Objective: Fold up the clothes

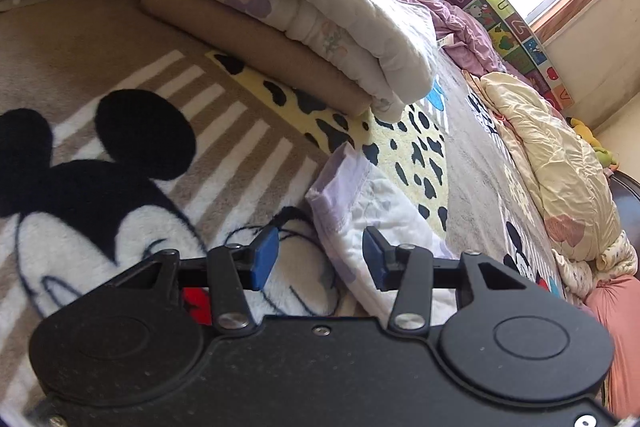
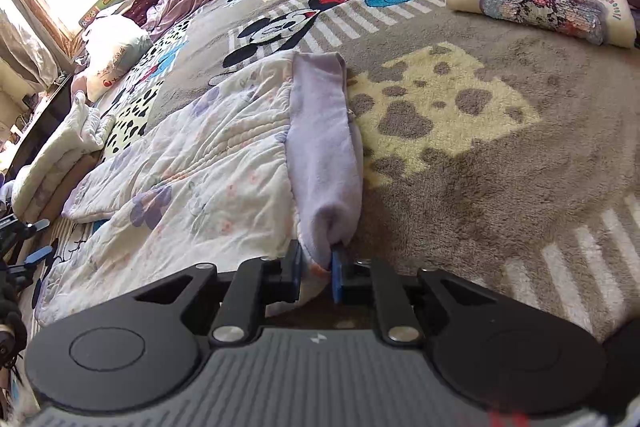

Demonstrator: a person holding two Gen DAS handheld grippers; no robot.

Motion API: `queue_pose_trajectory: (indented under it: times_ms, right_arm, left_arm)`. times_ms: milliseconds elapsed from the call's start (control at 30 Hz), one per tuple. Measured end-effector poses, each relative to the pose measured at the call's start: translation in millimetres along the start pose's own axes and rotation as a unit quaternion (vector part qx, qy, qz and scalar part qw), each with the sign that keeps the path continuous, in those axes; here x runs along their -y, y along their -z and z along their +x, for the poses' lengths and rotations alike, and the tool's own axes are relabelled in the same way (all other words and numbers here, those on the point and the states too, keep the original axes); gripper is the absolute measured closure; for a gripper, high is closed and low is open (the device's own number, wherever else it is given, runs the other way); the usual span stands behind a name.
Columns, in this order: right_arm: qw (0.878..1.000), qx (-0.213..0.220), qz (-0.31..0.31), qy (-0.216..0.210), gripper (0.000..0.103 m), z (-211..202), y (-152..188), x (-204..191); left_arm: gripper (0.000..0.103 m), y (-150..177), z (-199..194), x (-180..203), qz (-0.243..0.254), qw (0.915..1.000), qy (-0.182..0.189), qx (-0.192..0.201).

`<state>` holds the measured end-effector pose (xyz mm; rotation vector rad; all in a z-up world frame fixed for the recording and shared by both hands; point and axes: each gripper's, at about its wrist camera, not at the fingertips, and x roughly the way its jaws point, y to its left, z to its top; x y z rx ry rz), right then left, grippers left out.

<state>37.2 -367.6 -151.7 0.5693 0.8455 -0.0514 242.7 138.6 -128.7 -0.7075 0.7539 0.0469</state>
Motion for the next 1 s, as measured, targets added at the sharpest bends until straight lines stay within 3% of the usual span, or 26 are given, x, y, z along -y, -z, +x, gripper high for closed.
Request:
queue_pose_trajectory:
  times_ms: [100,133,200,300,333,433,533,600,667,733,800,867,1000]
  right_arm:
    - [1.000,-0.016,-0.021,0.003,0.084,4,-2,-2]
    - [1.000,-0.019,-0.024,0.003,0.082,6,-3,-2]
    - [0.999,-0.026,-0.021,0.003,0.075,10,-5,-1]
    - [0.999,-0.033,-0.018,-0.001,0.074,13,-7,3]
    - [0.999,-0.034,-0.017,-0.003,0.074,14,-7,4]
    - [0.999,-0.037,-0.037,0.003,0.073,16,-6,1]
    - [0.997,-0.036,-0.066,0.017,0.068,12,-6,-7]
    - [0.995,-0.027,-0.090,0.028,0.058,1,-6,-14]
    - [0.992,-0.012,-0.125,0.033,0.058,-12,-4,-20]
    - [0.982,0.004,-0.182,0.043,0.058,-24,1,-30]
    - [0.961,0.023,-0.269,0.055,0.058,-35,8,-45]
    - [0.928,0.041,-0.362,0.073,0.058,-40,21,-60]
    - [0.841,0.072,-0.525,0.109,0.057,-42,51,-83]
  left_arm:
    - [0.063,-6,14,1,-0.012,0.9999,0.010,0.000]
    - [0.094,-8,18,2,-0.015,0.9998,0.013,0.000]
    - [0.095,-13,28,3,-0.023,0.9995,0.019,0.000]
    - [0.095,-18,25,-3,-0.024,0.9995,0.019,0.012]
    - [0.093,-20,23,-6,-0.022,0.9995,0.017,0.016]
    - [0.080,-21,39,-14,0.002,0.9998,0.002,-0.021]
    - [0.053,-25,2,-11,0.041,0.9991,-0.008,0.009]
    - [0.053,-22,-32,-14,0.071,0.9971,0.003,0.027]
    - [0.053,-16,-61,-21,0.081,0.9961,0.017,0.032]
    - [0.052,-4,-86,-23,0.126,0.9912,0.018,0.038]
    - [0.052,13,-107,-22,0.189,0.9812,0.012,0.037]
    - [0.052,34,-124,-20,0.258,0.9656,0.003,0.033]
    - [0.052,78,-136,-17,0.389,0.9209,-0.019,0.015]
